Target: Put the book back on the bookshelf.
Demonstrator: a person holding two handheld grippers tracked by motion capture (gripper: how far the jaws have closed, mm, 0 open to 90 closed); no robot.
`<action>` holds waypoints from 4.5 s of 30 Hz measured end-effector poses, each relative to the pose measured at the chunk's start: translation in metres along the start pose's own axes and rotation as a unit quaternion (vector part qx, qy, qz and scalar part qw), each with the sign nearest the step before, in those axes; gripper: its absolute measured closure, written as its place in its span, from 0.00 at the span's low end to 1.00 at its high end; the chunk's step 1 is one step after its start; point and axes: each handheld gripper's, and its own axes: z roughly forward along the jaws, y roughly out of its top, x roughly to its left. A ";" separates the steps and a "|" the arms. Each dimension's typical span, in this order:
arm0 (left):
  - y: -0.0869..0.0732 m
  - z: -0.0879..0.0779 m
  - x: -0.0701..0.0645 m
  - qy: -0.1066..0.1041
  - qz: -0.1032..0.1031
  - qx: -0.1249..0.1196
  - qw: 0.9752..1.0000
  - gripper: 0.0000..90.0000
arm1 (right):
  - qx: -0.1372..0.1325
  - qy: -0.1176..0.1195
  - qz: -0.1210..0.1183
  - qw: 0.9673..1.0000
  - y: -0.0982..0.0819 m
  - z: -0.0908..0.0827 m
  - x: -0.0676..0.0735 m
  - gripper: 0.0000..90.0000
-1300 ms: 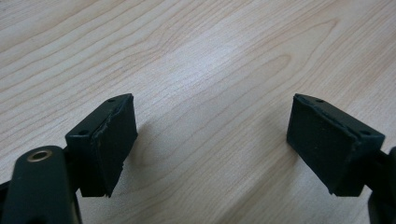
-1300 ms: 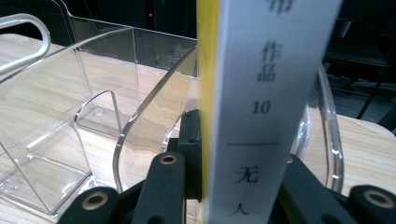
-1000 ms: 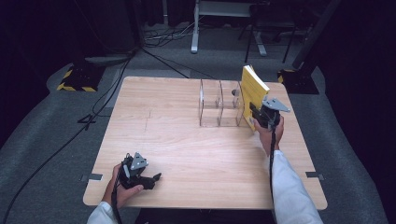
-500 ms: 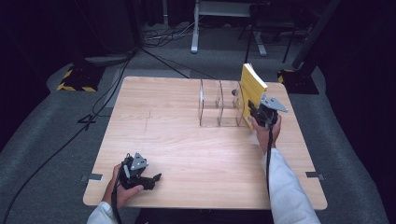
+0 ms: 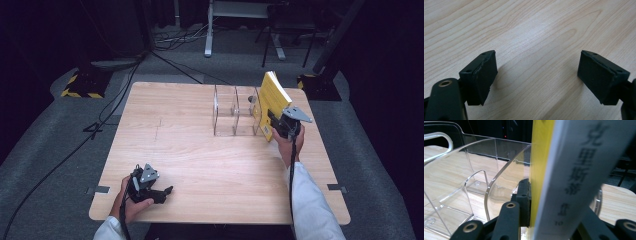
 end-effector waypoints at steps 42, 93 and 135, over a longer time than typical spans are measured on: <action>0.000 0.000 0.000 0.000 0.000 0.000 1.000 0.19 | 0.062 0.056 -0.072 0.994 0.018 -0.066 -0.021 0.51; 0.000 0.000 0.000 0.000 0.000 0.000 1.000 0.19 | 0.172 0.172 -0.180 0.953 -0.044 -0.140 -0.013 0.32; 0.001 0.001 -0.001 -0.002 -0.007 0.001 1.000 0.18 | 0.210 0.147 -0.042 0.966 -0.120 -0.178 -0.073 0.27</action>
